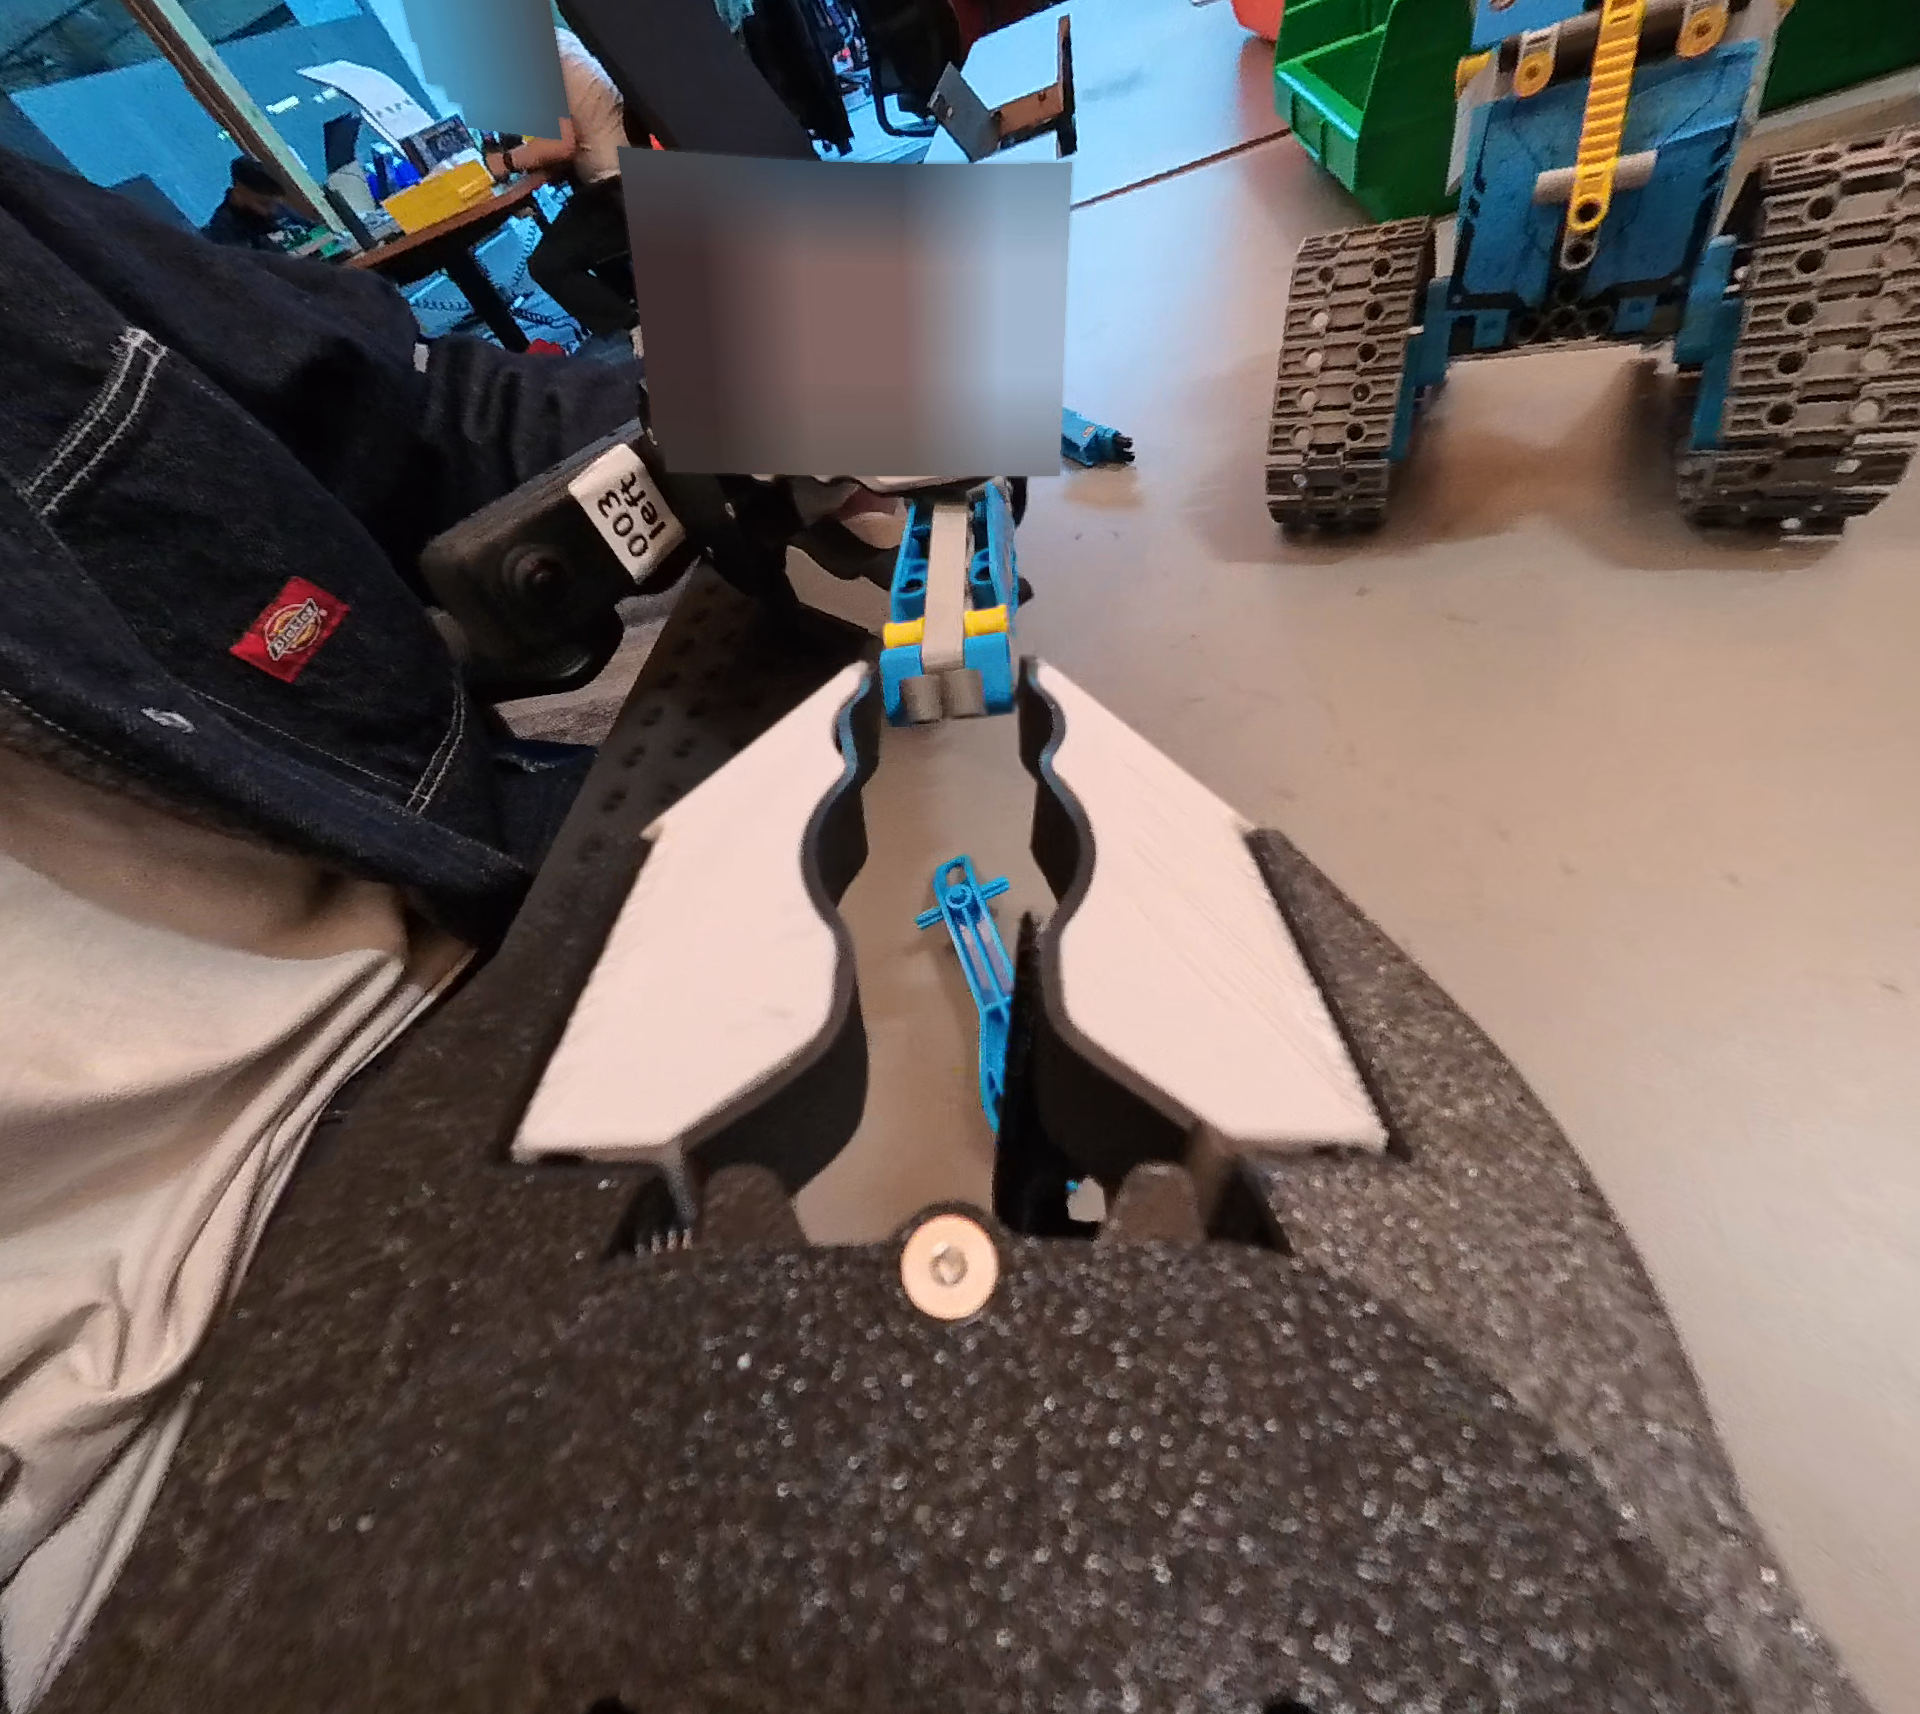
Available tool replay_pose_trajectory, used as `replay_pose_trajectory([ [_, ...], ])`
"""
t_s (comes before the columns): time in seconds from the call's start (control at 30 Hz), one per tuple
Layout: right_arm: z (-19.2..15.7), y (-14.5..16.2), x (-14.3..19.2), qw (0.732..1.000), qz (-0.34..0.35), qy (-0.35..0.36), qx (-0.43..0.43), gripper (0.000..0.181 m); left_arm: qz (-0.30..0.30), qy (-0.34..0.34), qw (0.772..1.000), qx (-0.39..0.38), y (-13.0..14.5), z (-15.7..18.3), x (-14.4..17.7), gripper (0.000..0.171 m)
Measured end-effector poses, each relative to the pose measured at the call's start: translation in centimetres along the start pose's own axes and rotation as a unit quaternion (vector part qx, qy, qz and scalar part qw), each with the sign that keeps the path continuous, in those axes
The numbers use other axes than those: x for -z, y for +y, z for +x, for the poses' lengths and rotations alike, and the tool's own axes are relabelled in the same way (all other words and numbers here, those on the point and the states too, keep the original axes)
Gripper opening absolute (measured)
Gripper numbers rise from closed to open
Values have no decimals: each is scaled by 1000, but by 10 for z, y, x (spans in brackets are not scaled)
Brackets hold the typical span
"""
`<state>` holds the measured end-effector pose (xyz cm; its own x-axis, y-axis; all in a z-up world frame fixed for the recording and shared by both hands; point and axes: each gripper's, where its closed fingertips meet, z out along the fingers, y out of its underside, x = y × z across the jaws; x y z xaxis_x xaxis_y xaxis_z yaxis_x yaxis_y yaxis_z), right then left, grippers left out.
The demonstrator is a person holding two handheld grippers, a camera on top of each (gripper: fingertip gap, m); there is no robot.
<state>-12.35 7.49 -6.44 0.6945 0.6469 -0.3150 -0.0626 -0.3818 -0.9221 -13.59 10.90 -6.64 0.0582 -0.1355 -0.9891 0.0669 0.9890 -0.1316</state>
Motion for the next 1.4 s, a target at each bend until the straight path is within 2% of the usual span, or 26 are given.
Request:
replay_pose_trajectory([
  [0.23, 0, 9, -1, 999, -35, 4, -7, 23, -7, 22, 1000, 10, 3, 8, -3, 25],
  [0.4, 8, 17, -4, 998, -55, 16, -31, 22, -48, 66, 996, 38, 13, 26, -10, 25],
  [0.5, 24, 18, -6, 995, -59, 72, -30, 22, -99, 118, 986, 67, 21, 48, -17, 29],
  [0.6, 43, 23, -4, 987, -76, 140, -28, 22, -100, 112, 982, 112, 10, 43, -20, 35],
  [0.73, 59, 29, -3, 974, -78, 200, -66, 22, -130, 137, 948, 256, -13, 44, -32, 47],
  [0.8, 58, 28, -6, 972, -60, 199, -109, 22, -174, 149, 936, 267, -11, 56, -41, 51],
  [0.83, 57, 29, -6, 971, -59, 197, -123, 22, -203, 133, 936, 254, -3, 55, -45, 52],
  [0.87, 57, 29, -6, 970, -60, 201, -126, 22, -216, 118, 938, 244, 1, 52, -48, 45],
  [0.9, 58, 29, -4, 968, -61, 208, -123, 22, -214, 115, 938, 247, 1, 50, -49, 34],
  [1.0, 57, 27, -3, 968, -56, 212, -123, 23, -198, 109, 940, 256, -3, 44, -48, 16],
  [1.17, 57, 25, -2, 969, -52, 213, -115, 23, -198, 118, 937, 261, -3, 43, -49, 13],
  [1.33, 50, 16, 2, 973, 1, 138, -188, 21, -183, 120, 939, 266, -7, 38, -47, 12],
  [1.4, 50, 20, 1, 971, -2, 124, -203, 21, -186, 125, 941, 254, -7, 41, -46, 12],
])
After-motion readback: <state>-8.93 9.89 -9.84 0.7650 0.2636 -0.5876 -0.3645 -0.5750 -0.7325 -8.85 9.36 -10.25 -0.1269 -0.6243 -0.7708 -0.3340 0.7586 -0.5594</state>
